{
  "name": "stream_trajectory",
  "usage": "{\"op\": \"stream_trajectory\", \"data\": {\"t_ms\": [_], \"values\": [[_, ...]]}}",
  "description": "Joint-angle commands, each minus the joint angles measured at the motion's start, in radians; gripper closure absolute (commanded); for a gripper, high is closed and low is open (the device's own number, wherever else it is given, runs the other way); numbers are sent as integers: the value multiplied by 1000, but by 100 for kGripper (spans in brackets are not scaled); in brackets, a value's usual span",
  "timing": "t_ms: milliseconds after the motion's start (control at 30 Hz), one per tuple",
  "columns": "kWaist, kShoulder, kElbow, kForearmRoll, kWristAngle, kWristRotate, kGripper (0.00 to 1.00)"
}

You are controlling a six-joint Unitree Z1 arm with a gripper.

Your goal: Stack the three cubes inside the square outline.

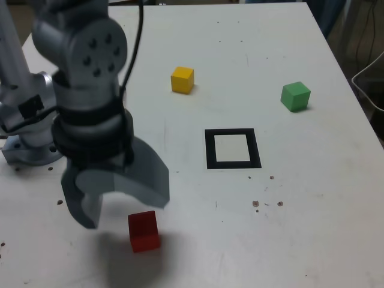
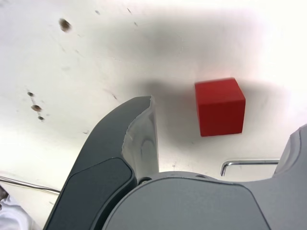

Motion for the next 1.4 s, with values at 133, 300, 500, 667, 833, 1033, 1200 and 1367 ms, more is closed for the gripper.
{"op": "stream_trajectory", "data": {"t_ms": [133,300,500,667,833,1033,1200,1367], "values": [[-16,67,-7,-19,13,-22,7],[-17,92,-5,-24,29,-35,12],[-18,117,-20,-33,38,-41,20],[-18,137,-29,-48,44,-42,25],[-18,154,-33,-52,55,-42,26],[-18,167,-36,-52,62,-42,35],[-18,167,-30,-52,79,-42,41],[-18,166,-26,-54,87,-42,46]]}}
